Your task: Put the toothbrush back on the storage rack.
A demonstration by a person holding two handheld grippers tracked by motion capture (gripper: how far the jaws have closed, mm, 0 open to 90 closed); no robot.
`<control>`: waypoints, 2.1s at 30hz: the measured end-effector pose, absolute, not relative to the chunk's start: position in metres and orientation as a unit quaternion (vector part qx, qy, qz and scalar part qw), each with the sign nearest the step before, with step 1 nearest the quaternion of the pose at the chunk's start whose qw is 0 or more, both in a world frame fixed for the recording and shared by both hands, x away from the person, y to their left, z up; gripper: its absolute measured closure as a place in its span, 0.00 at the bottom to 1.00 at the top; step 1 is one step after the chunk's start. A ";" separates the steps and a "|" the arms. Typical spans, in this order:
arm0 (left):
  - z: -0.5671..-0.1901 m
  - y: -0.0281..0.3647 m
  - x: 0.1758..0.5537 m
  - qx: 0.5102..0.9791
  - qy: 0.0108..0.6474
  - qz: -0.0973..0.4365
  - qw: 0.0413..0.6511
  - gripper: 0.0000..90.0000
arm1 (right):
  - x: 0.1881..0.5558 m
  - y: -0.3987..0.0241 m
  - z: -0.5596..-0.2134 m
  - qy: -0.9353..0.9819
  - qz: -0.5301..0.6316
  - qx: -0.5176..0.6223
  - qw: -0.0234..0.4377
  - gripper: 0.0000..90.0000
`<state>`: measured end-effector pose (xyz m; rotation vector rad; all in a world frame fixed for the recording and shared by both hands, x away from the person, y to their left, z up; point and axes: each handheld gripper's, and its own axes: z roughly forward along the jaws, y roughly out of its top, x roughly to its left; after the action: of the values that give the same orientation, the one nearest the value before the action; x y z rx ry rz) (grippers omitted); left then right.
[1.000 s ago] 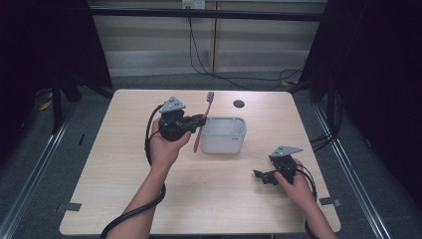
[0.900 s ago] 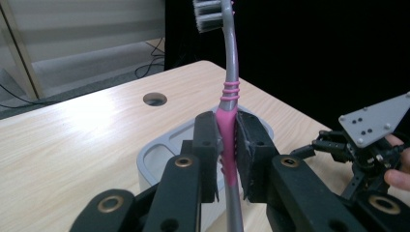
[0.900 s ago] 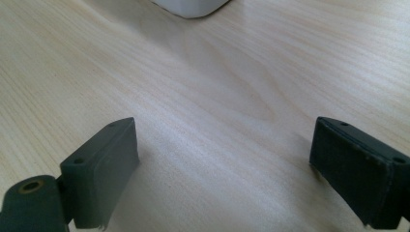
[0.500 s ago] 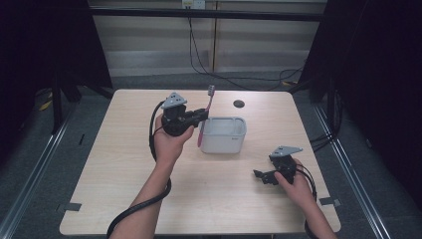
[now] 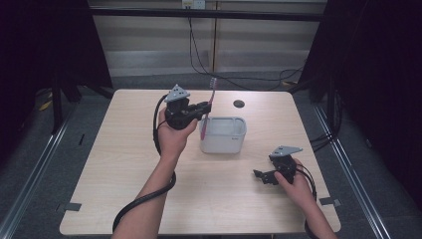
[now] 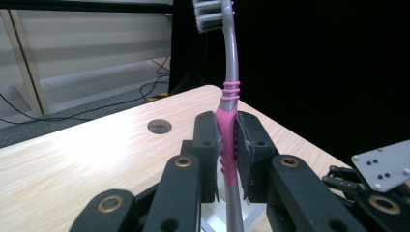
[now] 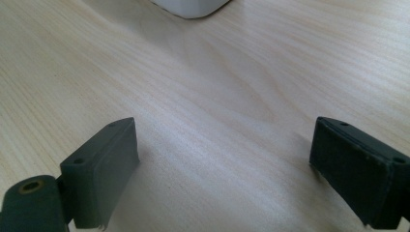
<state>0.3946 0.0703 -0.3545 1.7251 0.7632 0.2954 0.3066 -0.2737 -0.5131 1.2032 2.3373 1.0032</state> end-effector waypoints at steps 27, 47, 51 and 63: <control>-0.360 0.063 0.419 0.726 0.342 0.135 0.581 0.88 | 0.307 -0.274 -0.513 0.820 0.352 0.422 0.163 0.10; -0.373 0.060 0.432 0.715 0.356 0.151 0.582 0.88 | 0.308 -0.273 -0.513 0.820 0.351 0.421 0.163 0.10; -0.376 0.059 0.433 0.715 0.357 0.153 0.581 0.88 | 0.308 -0.273 -0.513 0.820 0.351 0.422 0.163 0.10; -0.390 0.061 0.432 0.715 0.363 0.156 0.577 0.88 | 0.308 -0.273 -0.513 0.820 0.352 0.421 0.162 0.10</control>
<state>0.4317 0.0613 -0.3899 1.6735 0.8486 0.3649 0.3080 -0.2733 -0.5131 1.2002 2.3403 1.0043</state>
